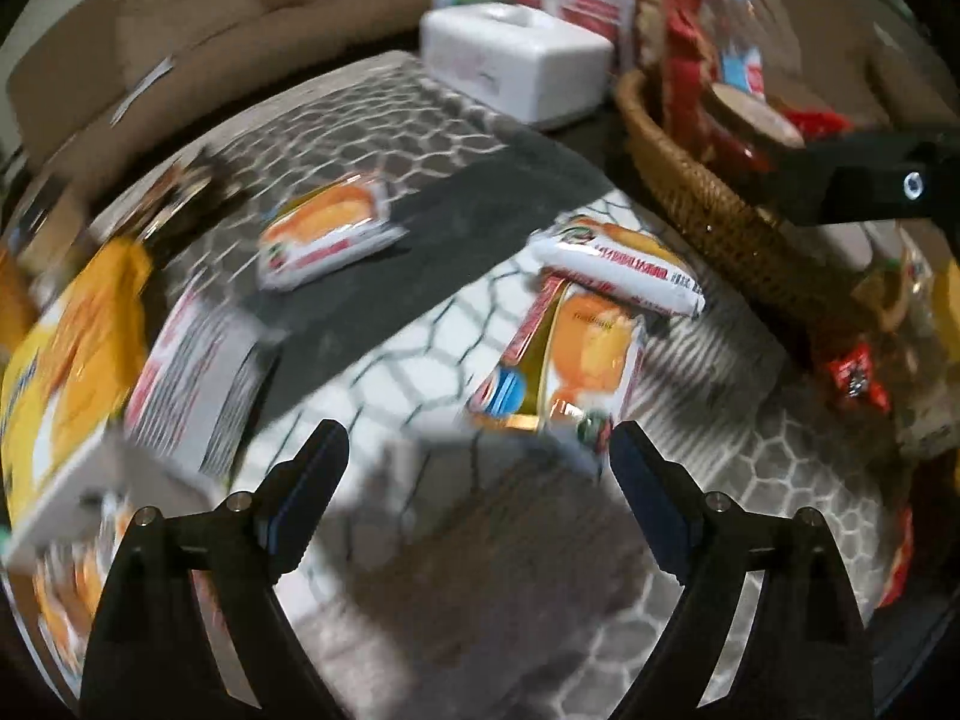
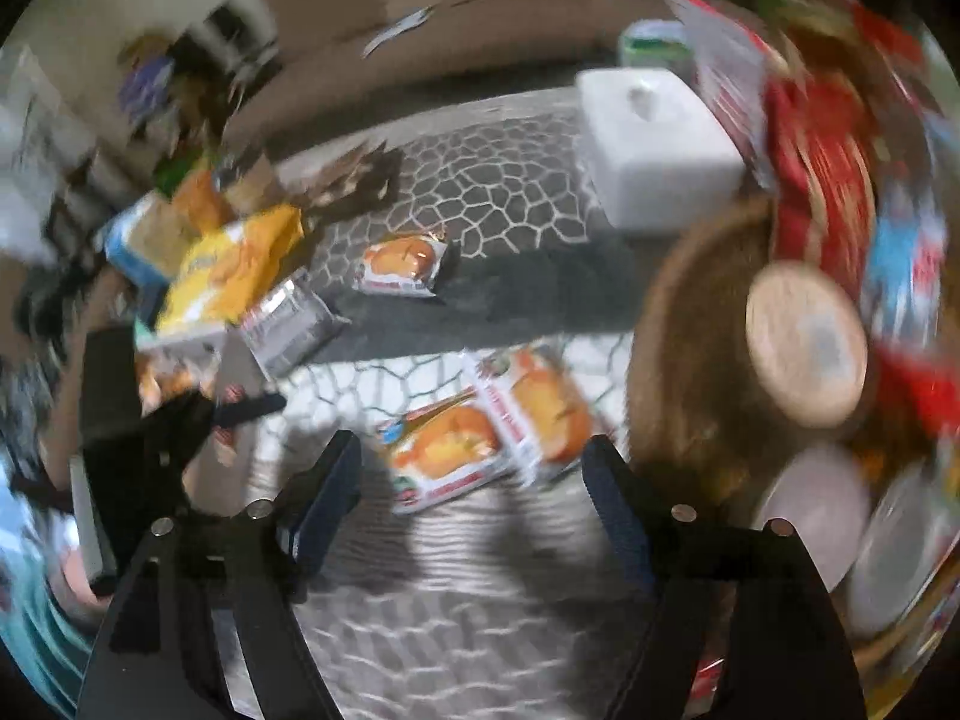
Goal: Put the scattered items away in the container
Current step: 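Withdraw both tools from the box back to the scattered packets, then grasp a cake packet with the left tool while the right tool grasps another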
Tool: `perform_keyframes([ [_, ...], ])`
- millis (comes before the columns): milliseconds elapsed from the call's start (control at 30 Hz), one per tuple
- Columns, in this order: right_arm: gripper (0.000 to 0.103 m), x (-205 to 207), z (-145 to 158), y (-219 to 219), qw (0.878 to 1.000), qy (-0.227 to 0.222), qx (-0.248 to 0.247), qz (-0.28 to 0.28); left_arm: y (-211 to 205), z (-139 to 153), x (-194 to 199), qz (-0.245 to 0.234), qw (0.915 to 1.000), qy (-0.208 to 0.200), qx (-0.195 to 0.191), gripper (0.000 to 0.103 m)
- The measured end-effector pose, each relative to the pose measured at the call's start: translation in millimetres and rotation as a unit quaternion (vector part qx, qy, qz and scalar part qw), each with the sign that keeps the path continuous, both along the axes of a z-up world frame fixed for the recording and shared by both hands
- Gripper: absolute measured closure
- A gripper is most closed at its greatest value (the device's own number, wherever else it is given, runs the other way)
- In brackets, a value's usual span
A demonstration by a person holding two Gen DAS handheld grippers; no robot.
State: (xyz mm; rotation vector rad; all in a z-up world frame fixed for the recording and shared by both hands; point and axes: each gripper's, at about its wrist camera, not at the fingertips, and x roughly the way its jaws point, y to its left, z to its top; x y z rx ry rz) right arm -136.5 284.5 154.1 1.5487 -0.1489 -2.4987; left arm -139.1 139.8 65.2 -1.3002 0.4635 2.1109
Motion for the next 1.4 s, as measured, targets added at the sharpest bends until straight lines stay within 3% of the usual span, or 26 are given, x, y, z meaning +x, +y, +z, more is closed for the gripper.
perform_keyframes([
  [233, 0.025, -32, -21, 2, 0.994, -0.016, 0.089, 0.068, 36, -20, -16, -0.038, 0.9992, -0.013, 0.0, 0.015],
  [467, 0.025, -42, -39, 16, 0.995, -0.019, 0.073, 0.06, 53, -37, -22, -0.048, 0.9987, -0.015, -0.003, 0.015],
  [700, 0.025, -41, -37, 19, 0.996, -0.015, 0.061, 0.058, 60, -47, -22, -0.056, 0.9981, -0.023, 0.003, 0.016],
  [767, 0.025, -41, -38, 19, 0.996, -0.015, 0.062, 0.057, 60, -52, -21, -0.058, 0.9979, -0.03, 0.004, 0.023],
  [800, 0.025, -40, -37, 19, 0.996, -0.015, 0.06, 0.057, 60, -55, -21, -0.058, 0.9977, -0.035, 0.006, 0.035],
  [867, 0.025, -41, -38, 19, 0.996, -0.016, 0.061, 0.057, 59, -55, -18, -0.059, 0.9979, -0.023, 0.009, 0.044],
  [933, 0.025, -40, -37, 18, 0.996, -0.016, 0.061, 0.055, 55, -54, -19, -0.057, 0.9978, -0.029, 0.02, 0.054],
  [1000, 0.025, -41, -37, 19, 0.997, -0.016, 0.058, 0.058, 48, -51, -23, -0.045, 0.9972, -0.047, 0.036, 0.055],
  [1233, 0.025, -42, -32, 3, 0.996, -0.014, 0.039, 0.078, -5, -25, -15, 0.001, 0.9963, -0.053, 0.067, 0.055],
  [1400, 0.025, -68, -61, -26, 0.986, -0.065, 0.078, 0.135, -49, 3, 17, 0.016, 0.9938, -0.06, 0.092, 0.055],
])
